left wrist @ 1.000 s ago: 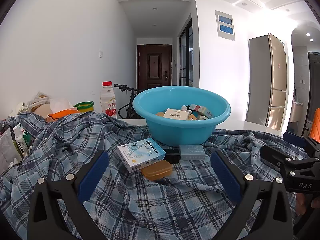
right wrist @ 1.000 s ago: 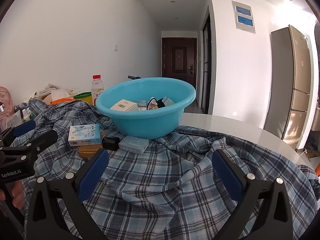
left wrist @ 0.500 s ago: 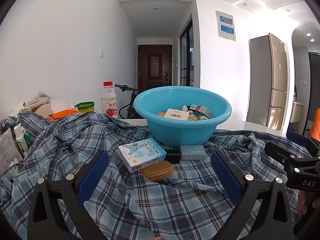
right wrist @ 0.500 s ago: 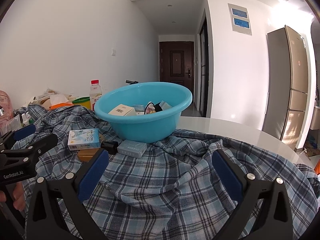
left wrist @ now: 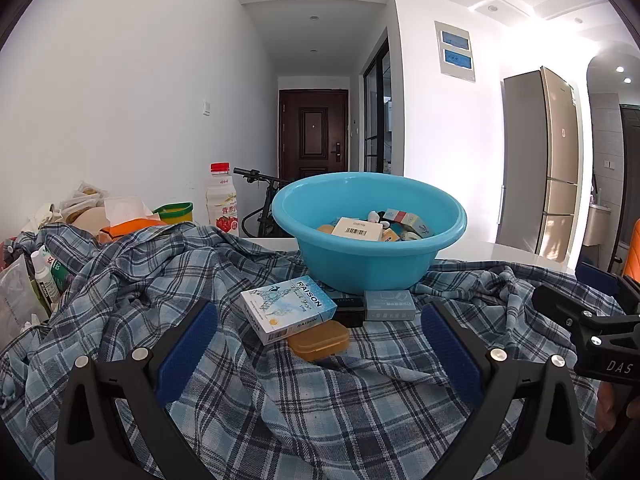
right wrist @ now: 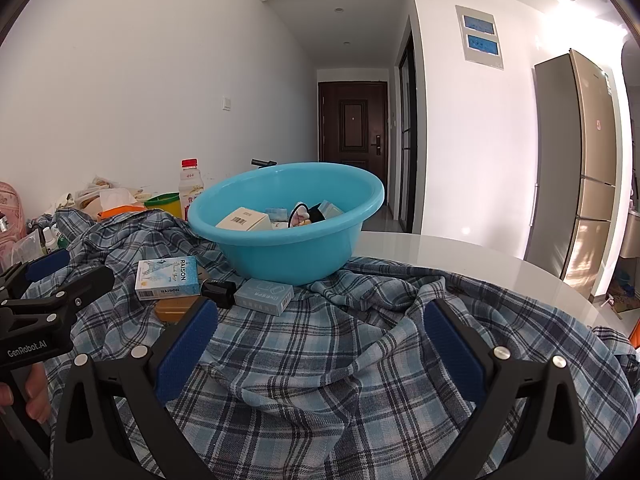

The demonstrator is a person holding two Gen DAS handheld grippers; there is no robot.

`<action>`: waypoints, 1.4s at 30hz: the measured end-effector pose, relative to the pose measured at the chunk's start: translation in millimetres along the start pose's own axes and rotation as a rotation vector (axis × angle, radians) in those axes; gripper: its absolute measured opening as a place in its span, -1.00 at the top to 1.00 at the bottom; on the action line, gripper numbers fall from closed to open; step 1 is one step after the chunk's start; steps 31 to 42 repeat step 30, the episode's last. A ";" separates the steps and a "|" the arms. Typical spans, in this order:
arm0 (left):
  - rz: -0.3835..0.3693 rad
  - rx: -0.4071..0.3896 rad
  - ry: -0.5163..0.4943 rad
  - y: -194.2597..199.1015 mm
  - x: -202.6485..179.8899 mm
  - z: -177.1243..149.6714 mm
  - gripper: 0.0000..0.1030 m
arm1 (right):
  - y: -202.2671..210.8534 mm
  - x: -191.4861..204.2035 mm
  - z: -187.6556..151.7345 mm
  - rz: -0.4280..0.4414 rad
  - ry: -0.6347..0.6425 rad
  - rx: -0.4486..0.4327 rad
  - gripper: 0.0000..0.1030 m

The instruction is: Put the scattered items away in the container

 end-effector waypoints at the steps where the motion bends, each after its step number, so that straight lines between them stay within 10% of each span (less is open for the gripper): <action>1: 0.000 0.000 0.000 0.0 0.1 0.0 -1.00 | -0.1 0.0 0.0 0.000 0.000 0.000 -0.99; 42: 0.014 -0.001 0.002 0.1 1.5 0.1 -1.00 | -0.3 -1.2 -0.1 0.000 0.000 0.001 -0.99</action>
Point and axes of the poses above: each gripper's, at about its wrist camera, not at the fingertips, and y roughly against the way its jaws point, x to its left, z to its top, the point moved 8 cm from there along -y, roughly the way its jaws point, and after that the axes turned 10 degrees about -x, right-handed, at the moved point
